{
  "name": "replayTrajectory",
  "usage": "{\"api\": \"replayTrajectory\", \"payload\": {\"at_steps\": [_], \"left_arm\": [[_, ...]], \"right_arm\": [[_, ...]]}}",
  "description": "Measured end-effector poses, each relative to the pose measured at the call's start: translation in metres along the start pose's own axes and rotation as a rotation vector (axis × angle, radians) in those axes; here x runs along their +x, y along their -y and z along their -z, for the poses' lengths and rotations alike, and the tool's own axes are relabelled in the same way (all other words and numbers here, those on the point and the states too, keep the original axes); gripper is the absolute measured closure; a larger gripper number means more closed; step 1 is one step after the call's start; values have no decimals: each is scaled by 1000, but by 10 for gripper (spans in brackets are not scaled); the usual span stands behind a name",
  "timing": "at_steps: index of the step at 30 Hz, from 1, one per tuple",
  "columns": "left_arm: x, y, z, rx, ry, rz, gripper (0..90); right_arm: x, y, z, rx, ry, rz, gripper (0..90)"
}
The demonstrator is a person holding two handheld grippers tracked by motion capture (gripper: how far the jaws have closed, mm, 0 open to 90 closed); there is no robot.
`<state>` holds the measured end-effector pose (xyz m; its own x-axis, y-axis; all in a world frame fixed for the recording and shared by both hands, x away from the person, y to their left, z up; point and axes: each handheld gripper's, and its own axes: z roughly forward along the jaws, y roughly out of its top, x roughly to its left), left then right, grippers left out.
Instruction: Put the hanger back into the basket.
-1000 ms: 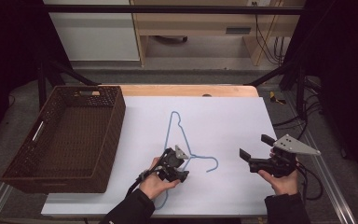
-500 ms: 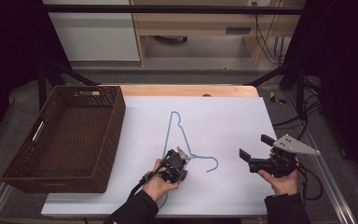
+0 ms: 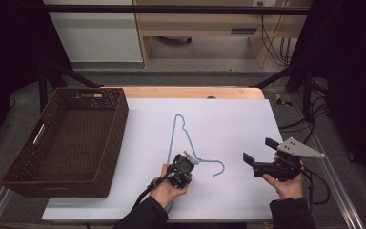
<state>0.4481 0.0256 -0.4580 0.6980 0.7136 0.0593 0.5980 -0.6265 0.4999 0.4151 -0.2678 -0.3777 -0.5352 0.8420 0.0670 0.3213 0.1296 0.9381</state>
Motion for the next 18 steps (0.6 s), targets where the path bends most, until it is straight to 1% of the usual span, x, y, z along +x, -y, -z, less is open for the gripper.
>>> {"api": "replayTrajectory", "payload": {"at_steps": [3,5,6,10,11,13,18], "left_arm": [[-2,0,0,3,-14,3,851],[-2,0,0,1,-17,9,853],[-2,0,0,-3,-18,1,854],[0,3,2,-29,-2,6,860],[0,4,2,-31,-7,3,862],[2,4,2,-32,-1,5,866],[2,5,6,-34,12,-5,871]], "right_arm": [[0,0,-1,1,-2,1,29],[0,1,-1,6,-5,4,29],[0,1,-2,3,-4,0,29],[1,2,-3,12,-7,1,30],[1,2,-3,13,-7,0,30],[1,2,-3,15,-7,-2,30],[1,2,-3,15,-11,2,30]]}}
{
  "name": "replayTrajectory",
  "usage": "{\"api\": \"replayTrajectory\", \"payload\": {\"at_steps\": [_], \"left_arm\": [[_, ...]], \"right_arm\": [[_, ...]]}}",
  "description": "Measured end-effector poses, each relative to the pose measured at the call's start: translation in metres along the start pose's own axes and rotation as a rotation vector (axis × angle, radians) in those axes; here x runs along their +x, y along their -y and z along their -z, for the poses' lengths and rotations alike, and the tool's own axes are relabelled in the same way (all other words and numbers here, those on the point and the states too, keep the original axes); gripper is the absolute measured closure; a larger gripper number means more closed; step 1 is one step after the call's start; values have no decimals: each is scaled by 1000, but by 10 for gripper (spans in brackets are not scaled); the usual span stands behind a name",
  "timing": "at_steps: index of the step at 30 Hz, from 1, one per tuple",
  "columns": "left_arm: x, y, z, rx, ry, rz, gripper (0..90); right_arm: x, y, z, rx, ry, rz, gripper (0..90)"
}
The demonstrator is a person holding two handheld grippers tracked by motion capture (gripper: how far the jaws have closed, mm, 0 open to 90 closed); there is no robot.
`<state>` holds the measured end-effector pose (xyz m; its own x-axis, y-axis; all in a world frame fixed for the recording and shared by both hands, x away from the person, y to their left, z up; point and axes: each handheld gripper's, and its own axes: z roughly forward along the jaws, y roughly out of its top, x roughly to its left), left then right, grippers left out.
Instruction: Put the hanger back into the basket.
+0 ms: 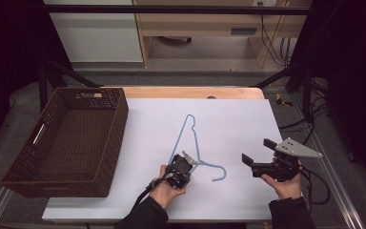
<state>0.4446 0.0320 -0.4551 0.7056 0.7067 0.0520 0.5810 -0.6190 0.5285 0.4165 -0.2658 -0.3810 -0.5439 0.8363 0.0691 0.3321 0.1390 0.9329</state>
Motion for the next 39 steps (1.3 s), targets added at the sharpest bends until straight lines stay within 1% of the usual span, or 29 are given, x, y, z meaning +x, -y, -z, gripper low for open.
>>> {"api": "replayTrajectory", "payload": {"at_steps": [3,5,6,12,14,16,17,18,24,31,32,34,35,37,39], "left_arm": [[1,0,1,0,0,-5,871],[3,1,4,-13,3,-5,871],[5,1,6,-17,5,-8,871],[13,3,22,-60,26,5,871],[17,4,27,-65,33,7,872],[18,5,28,-71,31,9,872],[21,7,31,-81,38,13,872],[22,7,33,-81,39,12,872],[24,12,39,-98,49,3,873],[25,14,43,-118,55,6,873],[25,14,43,-124,50,6,873],[26,14,45,-121,57,10,873],[27,14,45,-129,57,13,873],[28,14,46,-131,57,17,873],[29,14,47,-126,58,15,873]], "right_arm": [[0,0,0,1,-2,1,31],[0,0,0,2,-3,2,31],[0,0,-1,4,-5,6,31],[0,2,-3,16,-8,4,33],[1,3,-5,19,-11,6,34],[2,3,-6,24,-13,8,36],[2,4,-7,28,-14,9,35],[2,4,-8,31,-14,10,36],[5,6,-13,44,-23,19,43],[8,9,-19,63,-36,28,54],[8,10,-20,65,-33,28,54],[9,11,-21,68,-37,32,62],[9,11,-22,69,-41,29,68],[8,13,-23,69,-48,16,76],[7,16,-26,80,-54,9,81]]}}
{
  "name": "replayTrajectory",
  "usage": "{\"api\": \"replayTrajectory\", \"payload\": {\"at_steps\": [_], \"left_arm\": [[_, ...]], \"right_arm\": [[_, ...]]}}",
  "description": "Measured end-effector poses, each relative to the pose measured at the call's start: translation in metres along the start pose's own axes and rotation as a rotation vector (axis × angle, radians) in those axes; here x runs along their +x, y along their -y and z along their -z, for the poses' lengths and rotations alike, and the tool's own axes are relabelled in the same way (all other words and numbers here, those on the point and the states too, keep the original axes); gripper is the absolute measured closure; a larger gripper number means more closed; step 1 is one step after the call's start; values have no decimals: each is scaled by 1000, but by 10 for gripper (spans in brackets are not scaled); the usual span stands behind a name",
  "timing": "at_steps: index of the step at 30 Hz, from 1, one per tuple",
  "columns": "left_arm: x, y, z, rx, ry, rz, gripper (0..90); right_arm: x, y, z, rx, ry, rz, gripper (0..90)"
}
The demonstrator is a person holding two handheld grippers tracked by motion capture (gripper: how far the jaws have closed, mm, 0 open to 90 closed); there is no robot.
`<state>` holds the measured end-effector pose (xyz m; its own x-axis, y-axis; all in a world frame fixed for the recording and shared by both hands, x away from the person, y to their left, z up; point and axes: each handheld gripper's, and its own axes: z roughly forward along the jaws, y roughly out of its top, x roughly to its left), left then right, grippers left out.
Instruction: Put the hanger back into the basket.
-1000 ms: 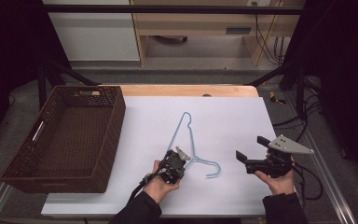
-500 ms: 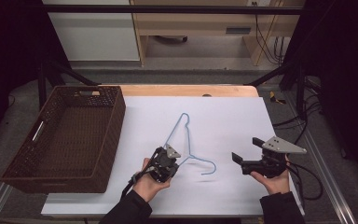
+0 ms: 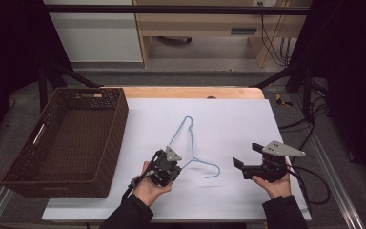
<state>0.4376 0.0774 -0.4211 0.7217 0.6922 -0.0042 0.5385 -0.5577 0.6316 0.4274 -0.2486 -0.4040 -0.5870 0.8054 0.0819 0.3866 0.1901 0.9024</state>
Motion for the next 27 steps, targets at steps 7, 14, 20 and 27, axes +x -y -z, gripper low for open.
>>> {"api": "replayTrajectory", "payload": {"at_steps": [7,14,20,27], "left_arm": [[2,-1,4,-19,-1,9,873],[6,-2,10,-34,-4,17,873],[9,-3,15,-47,-4,25,873],[13,-4,22,-60,-1,25,873]], "right_arm": [[3,4,-8,30,-15,10,92],[5,11,-17,54,-43,9,114],[9,16,-27,93,-63,26,126],[13,20,-35,107,-95,34,136]]}}
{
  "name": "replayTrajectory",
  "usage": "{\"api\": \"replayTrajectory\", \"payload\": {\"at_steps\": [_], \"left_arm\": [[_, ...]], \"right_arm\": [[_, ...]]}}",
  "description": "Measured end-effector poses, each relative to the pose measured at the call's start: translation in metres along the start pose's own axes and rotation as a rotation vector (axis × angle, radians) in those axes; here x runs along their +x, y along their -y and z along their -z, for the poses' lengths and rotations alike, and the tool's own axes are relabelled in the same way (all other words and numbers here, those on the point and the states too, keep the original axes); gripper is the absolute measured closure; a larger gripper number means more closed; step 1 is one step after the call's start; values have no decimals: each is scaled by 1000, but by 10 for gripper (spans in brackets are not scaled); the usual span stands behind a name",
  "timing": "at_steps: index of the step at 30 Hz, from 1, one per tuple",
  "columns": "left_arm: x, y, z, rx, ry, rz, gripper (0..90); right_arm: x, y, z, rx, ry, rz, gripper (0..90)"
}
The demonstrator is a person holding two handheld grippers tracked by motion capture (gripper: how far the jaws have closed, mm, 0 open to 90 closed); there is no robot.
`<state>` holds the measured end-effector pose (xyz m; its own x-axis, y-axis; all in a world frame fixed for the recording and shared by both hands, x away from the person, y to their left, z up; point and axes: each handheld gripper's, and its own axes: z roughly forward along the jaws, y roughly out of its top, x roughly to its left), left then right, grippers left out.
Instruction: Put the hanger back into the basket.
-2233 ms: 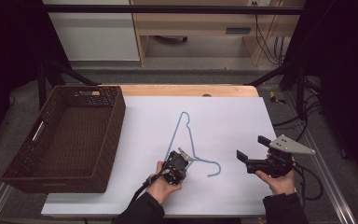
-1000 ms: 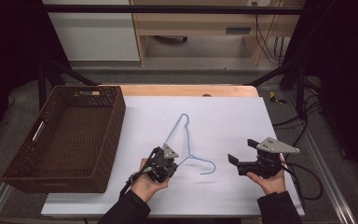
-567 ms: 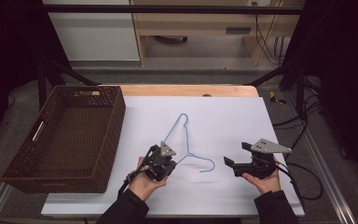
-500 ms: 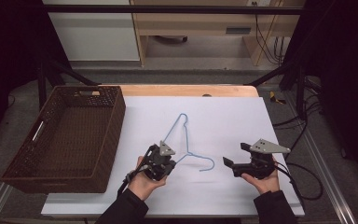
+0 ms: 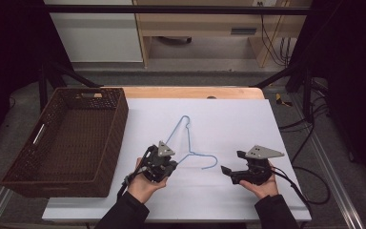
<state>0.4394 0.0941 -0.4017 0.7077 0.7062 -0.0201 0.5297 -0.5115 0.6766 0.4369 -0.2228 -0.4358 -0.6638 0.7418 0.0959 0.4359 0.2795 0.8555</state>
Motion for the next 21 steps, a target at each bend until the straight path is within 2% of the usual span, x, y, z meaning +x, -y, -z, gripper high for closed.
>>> {"api": "replayTrajectory", "payload": {"at_steps": [5,11,14,17,21], "left_arm": [[2,-1,5,-17,1,10,873],[3,-2,8,-29,1,12,873],[5,-3,10,-32,4,15,873],[6,-3,12,-36,5,17,873],[7,-3,13,-42,7,22,873]], "right_arm": [[4,2,-9,3,-42,-4,139],[6,1,-19,-22,-79,-26,161],[9,-2,-27,-19,-83,-1,164],[12,-5,-37,-25,-108,-4,182],[17,-8,-49,-17,-111,5,216]]}}
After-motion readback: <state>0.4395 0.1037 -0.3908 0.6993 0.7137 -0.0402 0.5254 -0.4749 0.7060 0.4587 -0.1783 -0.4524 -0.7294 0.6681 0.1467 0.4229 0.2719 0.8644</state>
